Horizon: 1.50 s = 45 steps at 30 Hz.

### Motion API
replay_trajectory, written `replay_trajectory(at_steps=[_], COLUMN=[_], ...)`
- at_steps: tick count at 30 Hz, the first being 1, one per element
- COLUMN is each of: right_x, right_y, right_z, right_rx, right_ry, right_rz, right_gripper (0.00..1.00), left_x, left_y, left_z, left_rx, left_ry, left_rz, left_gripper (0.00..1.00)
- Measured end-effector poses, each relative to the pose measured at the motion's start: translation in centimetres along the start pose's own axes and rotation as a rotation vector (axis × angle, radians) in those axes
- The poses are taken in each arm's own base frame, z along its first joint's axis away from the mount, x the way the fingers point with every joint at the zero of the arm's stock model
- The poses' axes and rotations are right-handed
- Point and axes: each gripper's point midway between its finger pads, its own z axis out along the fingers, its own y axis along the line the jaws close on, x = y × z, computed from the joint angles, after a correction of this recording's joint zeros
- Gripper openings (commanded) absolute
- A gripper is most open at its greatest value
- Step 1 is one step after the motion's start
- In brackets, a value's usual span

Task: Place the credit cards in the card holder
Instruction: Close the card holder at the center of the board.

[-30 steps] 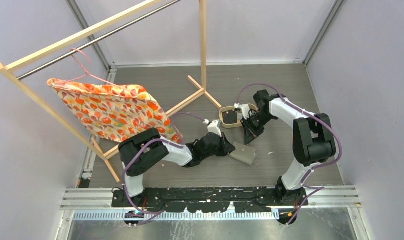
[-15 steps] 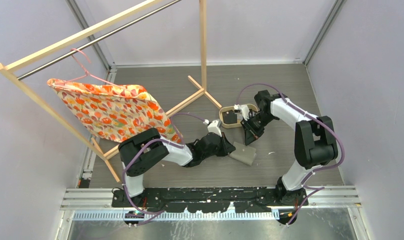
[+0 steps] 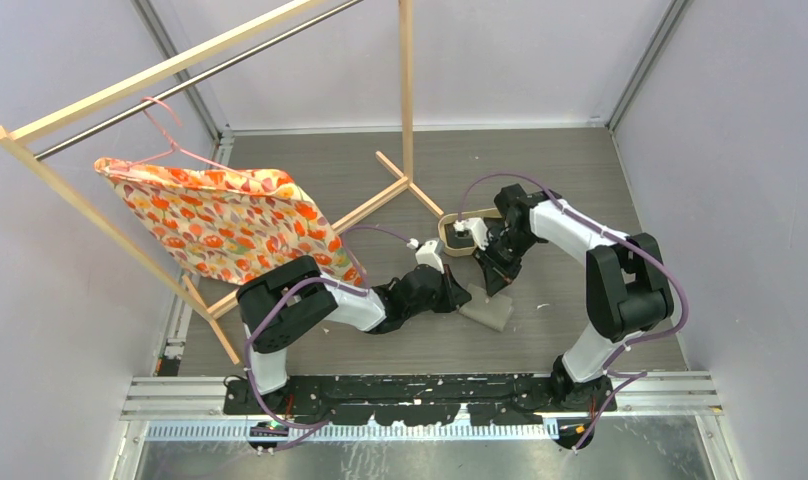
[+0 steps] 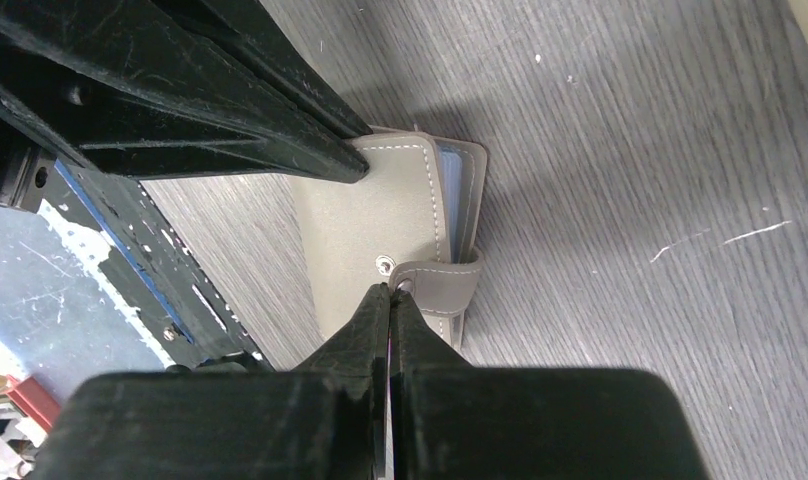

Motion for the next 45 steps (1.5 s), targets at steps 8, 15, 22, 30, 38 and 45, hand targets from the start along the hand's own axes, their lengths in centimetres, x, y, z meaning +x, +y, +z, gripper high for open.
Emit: replay_trajectory(at_steps=[8, 15, 22, 30, 38, 45], right_x=[0.2, 0.5, 0.6, 0.6, 0.7, 0.7], right_y=[0.3, 0.4, 0.5, 0.6, 0.7, 0.8], right_z=[0.5, 0.9, 1.2, 1.3, 1.4, 1.4], right_rx=[0.014, 0.027, 0.044, 0.079, 0.104, 0.112], right_ry=[0.038, 0.064, 0.088, 0.106, 0.122, 0.133], right_rz=[-0.035, -0.053, -0.076, -0.116, -0.146, -0.166], right_gripper=[0.01, 0.01, 0.01, 0.01, 0.01, 0.01], left_x=[0.0, 0.1, 0.1, 0.1, 0.2, 0.2], left_y=[-0.1, -0.1, -0.1, -0.1, -0.1, -0.1], left_z=[0.0, -0.1, -0.1, -0.1, -0.1, -0.1], left_rx=[0.000, 0.000, 0.000, 0.000, -0.001, -0.001], left_ry=[0.002, 0.003, 0.004, 0.004, 0.004, 0.005], left_rz=[0.001, 0.002, 0.002, 0.002, -0.004, -0.012], left_gripper=[0.00, 0.00, 0.00, 0.00, 0.00, 0.00])
